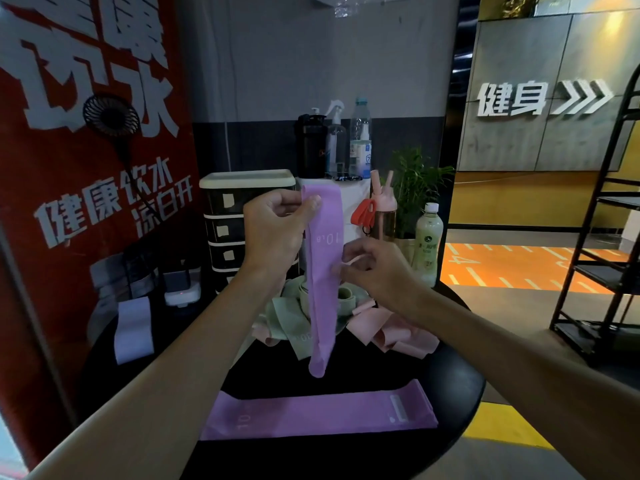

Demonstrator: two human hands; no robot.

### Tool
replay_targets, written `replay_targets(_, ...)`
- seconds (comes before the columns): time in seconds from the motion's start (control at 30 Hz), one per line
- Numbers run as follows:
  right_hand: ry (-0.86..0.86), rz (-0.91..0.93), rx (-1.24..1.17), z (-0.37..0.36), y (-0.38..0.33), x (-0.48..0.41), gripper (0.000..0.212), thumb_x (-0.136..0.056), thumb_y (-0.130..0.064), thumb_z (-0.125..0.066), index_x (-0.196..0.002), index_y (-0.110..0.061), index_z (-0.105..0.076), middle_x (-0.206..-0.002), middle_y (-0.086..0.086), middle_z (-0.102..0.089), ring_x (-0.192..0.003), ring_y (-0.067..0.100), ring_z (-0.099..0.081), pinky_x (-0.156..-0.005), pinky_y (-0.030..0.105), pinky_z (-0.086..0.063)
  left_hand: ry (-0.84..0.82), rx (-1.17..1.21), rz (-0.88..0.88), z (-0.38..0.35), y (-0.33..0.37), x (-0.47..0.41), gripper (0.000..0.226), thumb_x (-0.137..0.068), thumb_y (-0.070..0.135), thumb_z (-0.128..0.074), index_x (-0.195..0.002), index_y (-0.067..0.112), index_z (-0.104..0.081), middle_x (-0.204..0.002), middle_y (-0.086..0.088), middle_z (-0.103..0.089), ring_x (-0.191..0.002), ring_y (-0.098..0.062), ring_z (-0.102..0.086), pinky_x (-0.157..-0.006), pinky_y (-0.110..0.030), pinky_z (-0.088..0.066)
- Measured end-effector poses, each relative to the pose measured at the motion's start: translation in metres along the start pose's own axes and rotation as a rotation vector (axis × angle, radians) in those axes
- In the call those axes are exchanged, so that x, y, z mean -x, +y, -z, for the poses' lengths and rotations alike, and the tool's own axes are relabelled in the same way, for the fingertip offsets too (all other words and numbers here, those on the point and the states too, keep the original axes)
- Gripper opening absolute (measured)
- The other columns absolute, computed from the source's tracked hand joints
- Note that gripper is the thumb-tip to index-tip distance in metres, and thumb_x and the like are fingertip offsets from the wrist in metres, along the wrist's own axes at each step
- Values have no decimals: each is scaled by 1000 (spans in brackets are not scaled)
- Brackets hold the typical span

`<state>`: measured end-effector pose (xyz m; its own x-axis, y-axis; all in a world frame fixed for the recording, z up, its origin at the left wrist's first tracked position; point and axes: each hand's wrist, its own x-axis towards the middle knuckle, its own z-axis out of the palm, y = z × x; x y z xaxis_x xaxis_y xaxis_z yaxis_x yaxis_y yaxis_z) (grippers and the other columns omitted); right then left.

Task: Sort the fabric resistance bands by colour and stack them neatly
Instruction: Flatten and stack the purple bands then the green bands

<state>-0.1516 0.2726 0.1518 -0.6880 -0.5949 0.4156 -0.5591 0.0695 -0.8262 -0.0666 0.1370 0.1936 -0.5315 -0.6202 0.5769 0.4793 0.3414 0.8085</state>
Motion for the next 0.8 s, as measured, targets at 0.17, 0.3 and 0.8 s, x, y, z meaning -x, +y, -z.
replay_targets(0.17,3,31,26,-3,5,3,13,-84,-13,-75,-77,-7,-66,-73,10,-63,-65,14,-55,-61,20,-47,0,-9,-15,5,-4,-2,3,-87,12,-75,-88,13,-72,-88,-10,-74,-79,-16,-68,-75,-33,-59)
replay_targets(0.3,10,74,48,0,3,6,13,-84,-15,-74,-77,-6,-68,-81,16,-68,-69,16,-58,-66,27,-53,15,-30,10,15,-10,-4,7,-88,11,-73,-84,14,-69,-84,-9,-73,-74,-13,-68,-69,-31,-60)
replay_targets(0.8,153,73,-72,6,-23,-10,13,-90,-15,-67,-84,-5,-73,-74,-1,-70,-63,-2,-63,-62,12,-50,-420,-292,-132,31,-19,5,31,-77,24,-84,-104,19,-70,-103,8,-70,-100,-13,-66,-82,-37,-56)
